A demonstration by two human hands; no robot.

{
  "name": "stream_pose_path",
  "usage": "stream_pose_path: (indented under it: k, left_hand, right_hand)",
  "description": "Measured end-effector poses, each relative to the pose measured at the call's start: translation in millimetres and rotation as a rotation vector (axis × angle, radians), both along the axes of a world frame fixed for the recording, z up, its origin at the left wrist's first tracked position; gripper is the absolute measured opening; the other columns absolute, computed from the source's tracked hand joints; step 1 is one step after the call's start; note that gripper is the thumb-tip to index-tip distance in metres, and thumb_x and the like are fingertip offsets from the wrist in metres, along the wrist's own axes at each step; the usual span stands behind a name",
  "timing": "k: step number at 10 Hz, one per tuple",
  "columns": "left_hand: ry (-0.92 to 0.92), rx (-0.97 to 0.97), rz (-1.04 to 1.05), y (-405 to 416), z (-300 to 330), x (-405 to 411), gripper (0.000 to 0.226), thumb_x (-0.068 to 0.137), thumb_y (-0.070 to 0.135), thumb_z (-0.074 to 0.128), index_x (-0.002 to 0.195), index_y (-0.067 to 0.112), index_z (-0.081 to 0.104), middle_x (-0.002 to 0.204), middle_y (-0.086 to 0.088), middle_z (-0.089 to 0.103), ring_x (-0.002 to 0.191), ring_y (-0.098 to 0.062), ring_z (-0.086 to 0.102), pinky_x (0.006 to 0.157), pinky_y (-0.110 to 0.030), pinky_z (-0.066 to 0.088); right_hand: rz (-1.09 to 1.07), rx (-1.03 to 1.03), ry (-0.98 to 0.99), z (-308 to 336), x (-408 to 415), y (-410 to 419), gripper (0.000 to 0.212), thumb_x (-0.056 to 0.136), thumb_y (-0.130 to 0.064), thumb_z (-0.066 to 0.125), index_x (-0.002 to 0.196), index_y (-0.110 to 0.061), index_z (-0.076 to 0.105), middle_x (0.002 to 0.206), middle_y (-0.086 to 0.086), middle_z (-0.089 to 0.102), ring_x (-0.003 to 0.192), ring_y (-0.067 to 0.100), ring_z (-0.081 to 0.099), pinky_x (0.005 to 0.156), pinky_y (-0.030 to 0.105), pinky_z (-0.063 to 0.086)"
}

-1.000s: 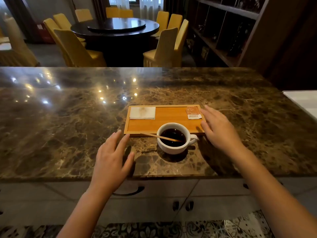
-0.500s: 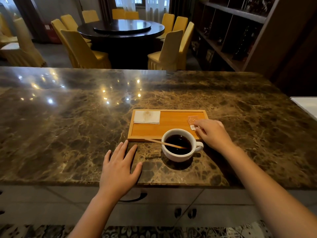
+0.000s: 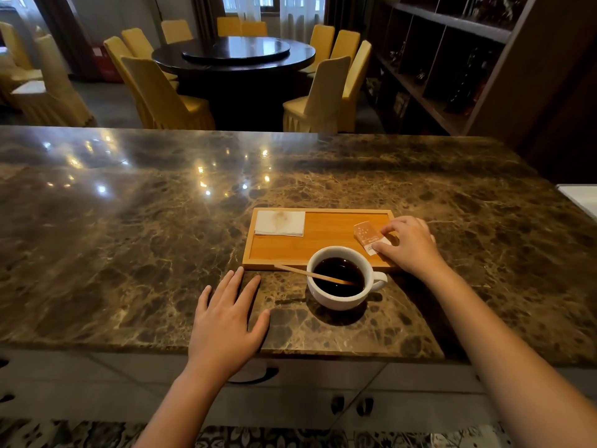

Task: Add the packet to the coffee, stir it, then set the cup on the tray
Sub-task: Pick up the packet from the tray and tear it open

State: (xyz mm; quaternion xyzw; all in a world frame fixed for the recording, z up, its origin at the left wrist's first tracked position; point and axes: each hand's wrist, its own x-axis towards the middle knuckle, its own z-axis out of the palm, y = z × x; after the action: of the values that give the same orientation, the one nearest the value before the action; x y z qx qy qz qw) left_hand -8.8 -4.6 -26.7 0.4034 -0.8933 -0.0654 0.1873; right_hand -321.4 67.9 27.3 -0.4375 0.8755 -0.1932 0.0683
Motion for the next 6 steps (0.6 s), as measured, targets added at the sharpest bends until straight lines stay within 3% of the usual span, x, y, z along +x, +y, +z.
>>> stream_pose_path:
  k: [3,4,5,6]
  left_hand:
    - [0.001,-0.002,-0.002,-0.3,-0.8,0.0,0.061,0.084,0.055,0.029,0.134,0.022,0.042,0.144,-0.009,0.035,0.134,-0.020,0.024,0.107,-0.051,0.020]
    - [0.004,-0.006,-0.003,-0.5,-1.1,-0.6,0.061,0.084,0.054,0.029,0.134,0.022,0.042,0.144,-0.009,0.036,0.134,-0.020,0.025,0.107,-0.051,0.020]
    - [0.001,-0.009,-0.006,-1.0,-1.6,-0.3,0.061,0.084,0.054,0.029,0.134,0.022,0.042,0.144,-0.009,0.036,0.134,-0.021,0.025,0.107,-0.051,0.020]
    - [0.000,-0.011,-0.008,-1.7,-2.1,-0.1,0.061,0.084,0.055,0.029,0.134,0.022,0.041,0.144,-0.010,0.036,0.134,-0.021,0.025,0.107,-0.051,0.020]
  right_hand:
    - [-0.052,-0.085,-0.120,0.7,3.0,0.8,0.014,0.081,-0.028,0.069,0.088,-0.016,0.067,0.122,0.008,0.055,0.122,0.028,0.040,0.101,0.050,0.035]
    - [-0.112,-0.279,-0.320,0.1,1.2,7.7,0.006,0.082,-0.022,0.068,0.084,-0.016,0.068,0.101,0.005,0.064,0.104,0.025,0.055,0.083,0.038,0.049]
    - [-0.155,-0.394,-0.468,2.2,1.4,13.1,0.004,0.084,-0.017,0.066,0.086,-0.014,0.067,0.090,0.003,0.065,0.090,0.020,0.060,0.068,0.026,0.048]
    - [-0.223,-0.570,-0.619,8.4,3.8,23.7,0.004,0.087,-0.012,0.061,0.084,-0.013,0.064,0.079,0.003,0.066,0.072,0.016,0.062,0.060,0.026,0.048]
